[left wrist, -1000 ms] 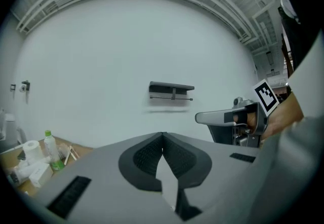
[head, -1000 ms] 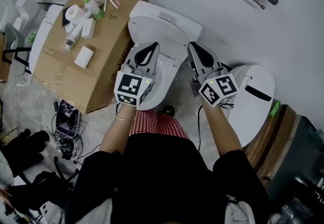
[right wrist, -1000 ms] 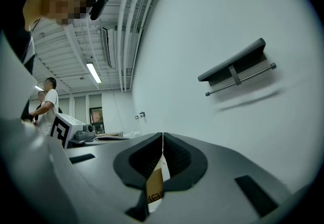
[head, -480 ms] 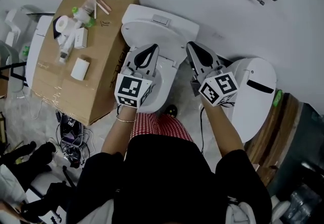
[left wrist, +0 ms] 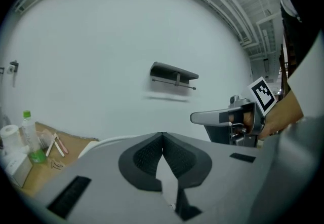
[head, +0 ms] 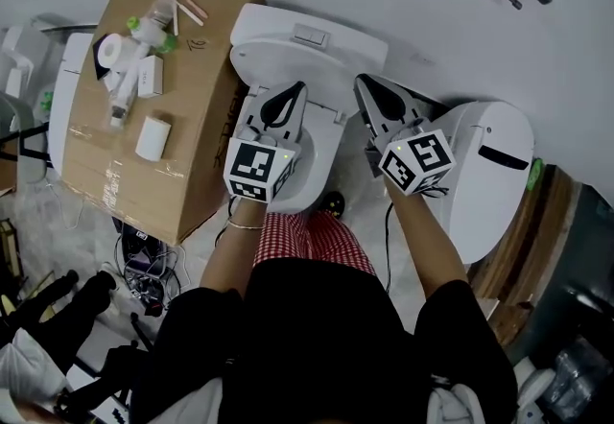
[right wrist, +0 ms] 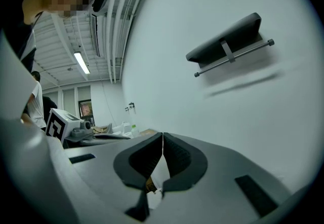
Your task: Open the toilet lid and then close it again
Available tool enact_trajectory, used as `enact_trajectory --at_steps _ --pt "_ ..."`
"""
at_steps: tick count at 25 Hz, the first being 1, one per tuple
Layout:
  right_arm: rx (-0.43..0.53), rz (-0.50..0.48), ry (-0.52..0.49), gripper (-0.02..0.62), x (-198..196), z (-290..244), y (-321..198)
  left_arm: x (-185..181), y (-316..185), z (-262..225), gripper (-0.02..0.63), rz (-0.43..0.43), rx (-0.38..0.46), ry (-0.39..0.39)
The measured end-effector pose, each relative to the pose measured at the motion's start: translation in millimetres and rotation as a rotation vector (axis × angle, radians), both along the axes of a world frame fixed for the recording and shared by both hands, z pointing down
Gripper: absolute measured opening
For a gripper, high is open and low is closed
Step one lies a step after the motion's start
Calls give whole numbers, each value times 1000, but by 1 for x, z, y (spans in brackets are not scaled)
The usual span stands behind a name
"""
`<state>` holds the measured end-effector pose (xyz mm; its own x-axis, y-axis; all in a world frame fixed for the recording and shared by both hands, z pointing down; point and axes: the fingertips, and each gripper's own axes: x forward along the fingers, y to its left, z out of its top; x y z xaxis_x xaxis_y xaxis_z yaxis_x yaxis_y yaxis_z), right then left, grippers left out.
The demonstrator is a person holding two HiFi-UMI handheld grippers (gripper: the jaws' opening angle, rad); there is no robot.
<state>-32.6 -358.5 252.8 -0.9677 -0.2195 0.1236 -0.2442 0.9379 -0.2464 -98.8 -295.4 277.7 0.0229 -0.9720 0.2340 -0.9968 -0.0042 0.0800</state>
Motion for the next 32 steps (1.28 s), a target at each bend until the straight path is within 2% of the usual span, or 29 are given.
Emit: enact_trajectory --at_steps 20,26,32 --pt "-21 23 76 20 -26 41 -39 -13 -40 42 3 66 -58 16" --pt "-14 -28 100 20 -36 50 -36 -15 -47 50 3 71 -58 23" --pt "-31 -32 121 20 -46 60 -42 -19 -53 56 3 81 -68 22"
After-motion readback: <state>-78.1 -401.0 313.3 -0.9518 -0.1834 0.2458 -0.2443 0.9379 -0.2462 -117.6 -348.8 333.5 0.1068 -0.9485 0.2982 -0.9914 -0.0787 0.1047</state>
